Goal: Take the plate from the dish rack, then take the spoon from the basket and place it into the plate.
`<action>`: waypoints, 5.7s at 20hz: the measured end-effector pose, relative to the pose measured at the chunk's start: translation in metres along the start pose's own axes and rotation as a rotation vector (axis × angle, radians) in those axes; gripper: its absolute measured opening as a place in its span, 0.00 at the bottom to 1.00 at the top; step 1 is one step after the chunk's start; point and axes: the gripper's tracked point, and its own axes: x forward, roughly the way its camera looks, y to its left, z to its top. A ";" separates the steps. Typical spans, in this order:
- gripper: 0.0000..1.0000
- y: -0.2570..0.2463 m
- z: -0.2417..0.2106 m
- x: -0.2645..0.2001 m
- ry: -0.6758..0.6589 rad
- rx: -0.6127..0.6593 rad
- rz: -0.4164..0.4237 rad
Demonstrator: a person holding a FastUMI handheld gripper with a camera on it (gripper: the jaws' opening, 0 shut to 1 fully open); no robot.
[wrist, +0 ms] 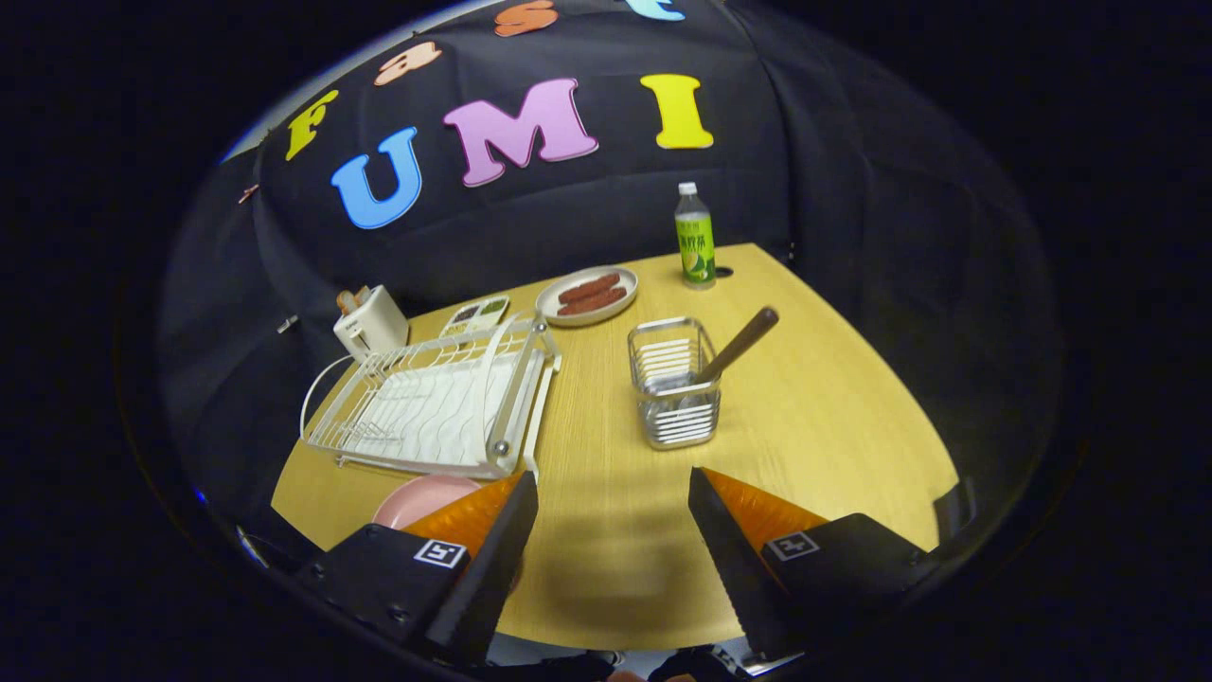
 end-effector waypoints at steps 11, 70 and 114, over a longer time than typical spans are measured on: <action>0.98 -0.063 0.062 0.053 -0.196 -0.095 0.016; 0.16 0.279 -0.032 0.019 -0.092 -0.229 0.551; 0.99 0.136 0.213 -0.153 -0.578 -0.182 -0.148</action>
